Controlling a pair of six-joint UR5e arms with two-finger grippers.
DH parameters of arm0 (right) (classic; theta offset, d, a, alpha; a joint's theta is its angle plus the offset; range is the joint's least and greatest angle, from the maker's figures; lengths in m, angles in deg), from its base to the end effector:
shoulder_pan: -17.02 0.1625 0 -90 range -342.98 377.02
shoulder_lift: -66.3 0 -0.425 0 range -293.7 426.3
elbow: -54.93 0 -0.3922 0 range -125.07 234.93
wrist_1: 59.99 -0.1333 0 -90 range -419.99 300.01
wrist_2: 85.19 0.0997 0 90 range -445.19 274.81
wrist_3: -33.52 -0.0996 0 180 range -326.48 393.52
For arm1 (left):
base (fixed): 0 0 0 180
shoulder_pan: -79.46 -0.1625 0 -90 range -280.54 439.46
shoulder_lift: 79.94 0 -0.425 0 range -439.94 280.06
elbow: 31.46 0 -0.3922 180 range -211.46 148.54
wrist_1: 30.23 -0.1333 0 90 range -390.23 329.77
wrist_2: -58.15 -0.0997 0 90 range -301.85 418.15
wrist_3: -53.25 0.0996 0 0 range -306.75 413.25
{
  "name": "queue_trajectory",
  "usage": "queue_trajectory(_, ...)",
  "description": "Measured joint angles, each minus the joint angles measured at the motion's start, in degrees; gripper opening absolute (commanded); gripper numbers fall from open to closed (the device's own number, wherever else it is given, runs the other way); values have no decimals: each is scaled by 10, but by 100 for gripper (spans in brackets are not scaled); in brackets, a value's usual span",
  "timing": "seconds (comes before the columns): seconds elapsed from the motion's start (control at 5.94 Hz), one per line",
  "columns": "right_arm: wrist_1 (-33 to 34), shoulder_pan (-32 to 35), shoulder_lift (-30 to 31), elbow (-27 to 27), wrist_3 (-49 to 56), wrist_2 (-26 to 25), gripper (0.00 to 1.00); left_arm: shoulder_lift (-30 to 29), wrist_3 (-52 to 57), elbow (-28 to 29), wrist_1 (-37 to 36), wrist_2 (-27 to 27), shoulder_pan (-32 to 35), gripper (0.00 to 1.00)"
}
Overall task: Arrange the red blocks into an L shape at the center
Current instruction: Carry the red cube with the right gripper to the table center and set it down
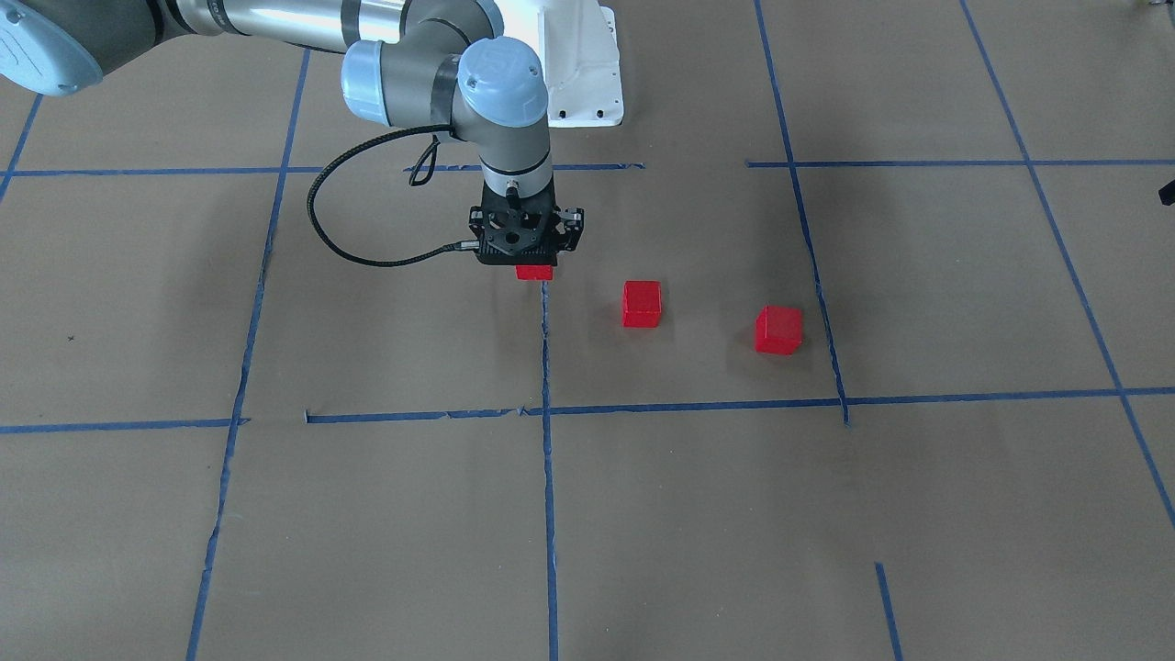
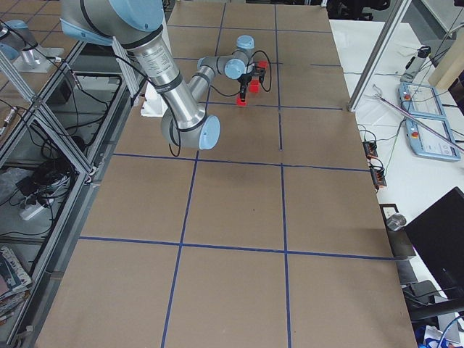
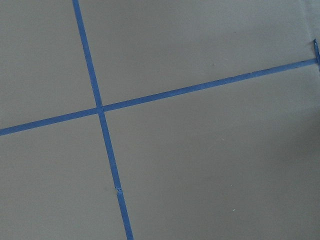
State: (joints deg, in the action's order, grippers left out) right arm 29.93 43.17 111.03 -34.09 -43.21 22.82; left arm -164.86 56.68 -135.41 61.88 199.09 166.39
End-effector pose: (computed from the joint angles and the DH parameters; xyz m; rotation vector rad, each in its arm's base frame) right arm -0.6013 -0.4094 0.1857 -0.0219 -0.8233 0.0903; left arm -0.0313 -0.4620 0.5680 0.1819 0.8869 0.1908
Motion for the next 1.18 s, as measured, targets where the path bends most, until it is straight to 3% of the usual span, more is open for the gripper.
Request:
queue_trajectory(0.34,0,-4,-7,14,-1,-1,10,1,0,0,0,1,0,100)
queue_trajectory(0.51,0,-4,-15,24,0,-1,19,1,1,0,0,1,0,100)
queue_trajectory(0.84,0,-10,-18,30,3,-1,27,1,0,0,0,1,0,100)
queue_trajectory(1.01,0,-12,-18,30,4,-2,39,1,1,0,0,1,0,100)
queue_trajectory(1.18,0,-15,-17,31,3,-4,63,1,1,0,0,2,0,100)
